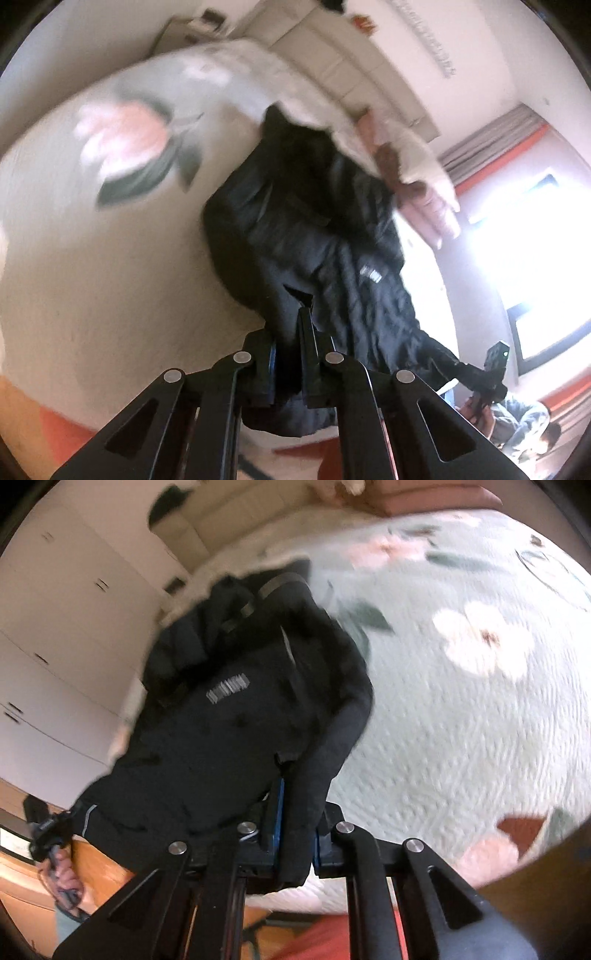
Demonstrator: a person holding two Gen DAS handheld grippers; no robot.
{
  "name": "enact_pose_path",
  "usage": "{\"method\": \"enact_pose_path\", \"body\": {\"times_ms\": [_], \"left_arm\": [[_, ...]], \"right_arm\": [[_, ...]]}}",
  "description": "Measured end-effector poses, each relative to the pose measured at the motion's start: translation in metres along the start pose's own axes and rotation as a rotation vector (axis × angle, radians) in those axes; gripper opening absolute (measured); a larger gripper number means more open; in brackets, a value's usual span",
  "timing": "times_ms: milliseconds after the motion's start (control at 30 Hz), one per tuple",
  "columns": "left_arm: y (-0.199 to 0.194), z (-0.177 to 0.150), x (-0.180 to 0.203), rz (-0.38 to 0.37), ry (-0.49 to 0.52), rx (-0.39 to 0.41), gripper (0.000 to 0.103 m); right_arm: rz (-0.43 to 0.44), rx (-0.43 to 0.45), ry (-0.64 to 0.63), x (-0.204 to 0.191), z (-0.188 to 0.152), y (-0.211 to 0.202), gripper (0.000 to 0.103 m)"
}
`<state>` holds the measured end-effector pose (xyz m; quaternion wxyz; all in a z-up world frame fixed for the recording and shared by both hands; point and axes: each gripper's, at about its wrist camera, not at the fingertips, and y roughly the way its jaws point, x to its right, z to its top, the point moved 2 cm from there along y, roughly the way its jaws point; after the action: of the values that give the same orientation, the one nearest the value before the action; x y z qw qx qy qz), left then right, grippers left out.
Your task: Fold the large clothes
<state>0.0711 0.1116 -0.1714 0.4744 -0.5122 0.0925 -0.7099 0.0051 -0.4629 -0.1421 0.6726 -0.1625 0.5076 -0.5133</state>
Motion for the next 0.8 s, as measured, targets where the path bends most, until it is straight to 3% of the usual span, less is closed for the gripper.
{"method": "enact_pose_path", "body": {"times_ms": [167, 400, 467, 533, 667, 733, 800], "left_arm": [[-0.001, 0.065, 0.033, -0.054, 0.09, 0.107, 0.009], [0.041, 0.163, 0.032, -0.057, 0.035, 0.25, 0.013], [0.063, 0.175, 0.028, -0.012, 0.046, 0.255, 0.014], [0.105, 0.19, 0.026, 0.121, 0.09, 0.23, 0.014], [0.183, 0.199, 0.007, 0.314, 0.146, 0.132, 0.015], [0.219, 0.197, -0.008, 0.373, 0.159, 0.053, 0.016], [0.242, 0.194, -0.022, 0.377, 0.149, 0.009, 0.017]], "right_arm": [[0.045, 0.105, -0.03, -0.026, 0.064, -0.02, 0.015], [0.006, 0.23, 0.014, -0.029, 0.159, 0.004, 0.015], [-0.037, 0.23, 0.02, -0.03, 0.18, 0.037, 0.015], [-0.105, 0.196, 0.012, -0.031, 0.192, 0.077, 0.016], [-0.22, 0.095, 0.009, -0.02, 0.204, 0.153, 0.021], [-0.253, 0.051, 0.014, -0.01, 0.206, 0.183, 0.022], [-0.231, 0.063, 0.017, 0.001, 0.201, 0.189, 0.022]]}}
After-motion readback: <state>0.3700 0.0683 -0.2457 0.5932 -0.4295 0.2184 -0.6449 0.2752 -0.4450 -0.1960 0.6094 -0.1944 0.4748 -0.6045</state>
